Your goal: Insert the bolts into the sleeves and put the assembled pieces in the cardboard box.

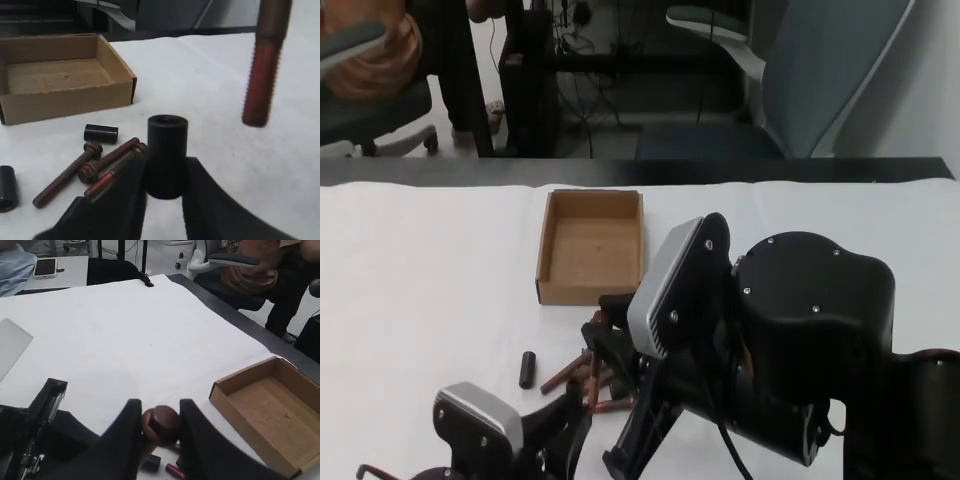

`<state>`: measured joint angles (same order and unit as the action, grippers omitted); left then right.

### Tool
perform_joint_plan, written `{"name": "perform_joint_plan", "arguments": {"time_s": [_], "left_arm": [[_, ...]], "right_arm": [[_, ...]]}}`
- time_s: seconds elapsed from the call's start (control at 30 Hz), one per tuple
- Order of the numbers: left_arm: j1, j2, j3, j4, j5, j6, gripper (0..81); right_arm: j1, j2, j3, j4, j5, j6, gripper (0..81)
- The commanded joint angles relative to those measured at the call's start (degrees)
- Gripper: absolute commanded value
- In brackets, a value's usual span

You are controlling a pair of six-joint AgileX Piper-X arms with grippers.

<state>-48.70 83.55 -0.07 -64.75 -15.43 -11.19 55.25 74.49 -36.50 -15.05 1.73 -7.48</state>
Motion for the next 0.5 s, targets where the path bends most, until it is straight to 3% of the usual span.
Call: {"name": "perform_joint_plan", "arguments": {"time_s": [0.0,0.47], "left_arm": [[0.1,1.0,-0.4,-6.2,3.2,0.0,1.8],[0.0,1.0,-0.5,-7.2,5.7,-0.4,1.8]], "right_arm": [[0.1,-1.0,-0.3,-0.8,-0.4,-0.6,0.6],[0.0,5.8,-0.4,-10.7,0.1,-3.3,0.6]]}}
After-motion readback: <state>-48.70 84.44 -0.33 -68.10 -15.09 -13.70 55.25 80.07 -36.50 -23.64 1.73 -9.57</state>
